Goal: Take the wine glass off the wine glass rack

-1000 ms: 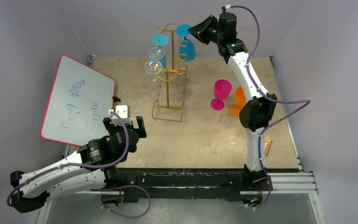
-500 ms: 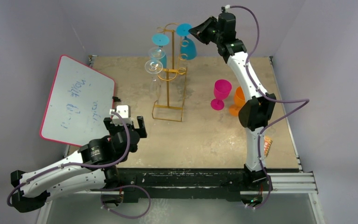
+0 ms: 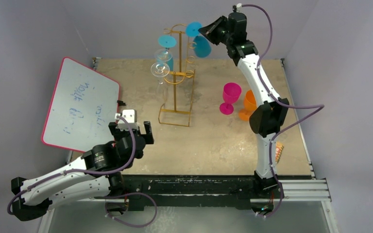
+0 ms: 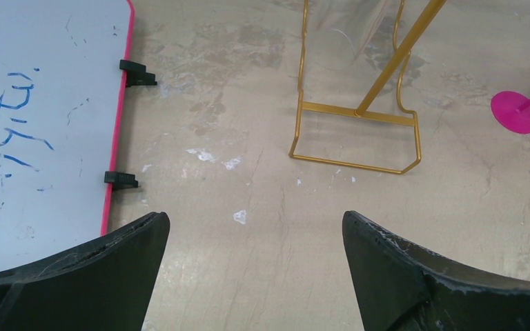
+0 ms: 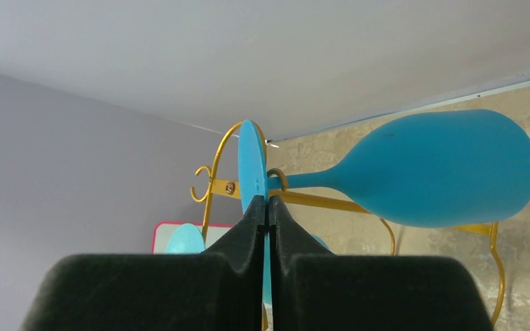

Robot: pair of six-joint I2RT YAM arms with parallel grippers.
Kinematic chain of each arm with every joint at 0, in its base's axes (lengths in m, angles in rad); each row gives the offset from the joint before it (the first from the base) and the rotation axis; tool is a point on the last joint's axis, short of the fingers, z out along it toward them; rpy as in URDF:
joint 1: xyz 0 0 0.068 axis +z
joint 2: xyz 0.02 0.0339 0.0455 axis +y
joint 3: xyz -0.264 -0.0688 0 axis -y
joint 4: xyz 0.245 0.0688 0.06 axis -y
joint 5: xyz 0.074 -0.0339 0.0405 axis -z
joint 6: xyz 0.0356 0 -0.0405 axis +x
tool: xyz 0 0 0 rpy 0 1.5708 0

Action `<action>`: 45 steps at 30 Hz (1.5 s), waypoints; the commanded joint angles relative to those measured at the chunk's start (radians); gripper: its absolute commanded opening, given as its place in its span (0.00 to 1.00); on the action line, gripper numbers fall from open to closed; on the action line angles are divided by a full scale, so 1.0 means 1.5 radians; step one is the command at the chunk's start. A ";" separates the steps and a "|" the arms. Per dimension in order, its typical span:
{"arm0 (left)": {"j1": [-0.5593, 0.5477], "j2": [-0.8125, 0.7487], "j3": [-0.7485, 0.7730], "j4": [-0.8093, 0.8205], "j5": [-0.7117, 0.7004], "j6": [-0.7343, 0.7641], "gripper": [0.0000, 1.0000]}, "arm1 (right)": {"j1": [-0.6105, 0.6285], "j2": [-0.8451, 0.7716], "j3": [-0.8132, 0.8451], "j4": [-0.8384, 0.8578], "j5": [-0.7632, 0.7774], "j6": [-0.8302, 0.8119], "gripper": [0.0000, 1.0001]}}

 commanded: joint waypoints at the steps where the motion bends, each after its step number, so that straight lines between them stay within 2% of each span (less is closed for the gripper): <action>1: 0.002 -0.006 0.032 0.002 0.013 0.012 0.98 | 0.000 -0.090 -0.044 0.055 0.033 -0.018 0.00; 12: 0.001 -0.042 0.017 0.009 0.000 -0.004 0.98 | 0.001 -0.116 -0.059 0.055 0.064 -0.045 0.00; 17: 0.001 -0.036 0.026 0.001 0.011 0.005 0.98 | 0.003 -0.173 -0.142 0.117 0.111 -0.108 0.00; 24: 0.001 -0.092 0.023 0.015 0.032 0.010 1.00 | 0.004 -0.329 -0.348 0.212 0.141 -0.169 0.00; 28: 0.001 -0.125 0.018 0.017 0.045 -0.065 1.00 | 0.004 -0.448 -0.494 0.257 0.131 -0.199 0.00; 32: 0.001 -0.174 0.004 0.065 0.078 -0.094 1.00 | 0.004 -0.576 -0.642 0.301 0.107 -0.207 0.00; 39: 0.001 -0.245 0.019 0.069 0.079 -0.130 1.00 | 0.004 -0.809 -0.836 0.286 0.102 -0.176 0.00; 42: 0.001 -0.223 0.019 0.080 0.095 -0.125 1.00 | 0.004 -0.869 -0.863 0.237 0.059 -0.184 0.00; 45: 0.001 -0.153 0.026 0.077 0.104 -0.126 1.00 | 0.004 -0.911 -0.887 0.168 0.007 -0.189 0.00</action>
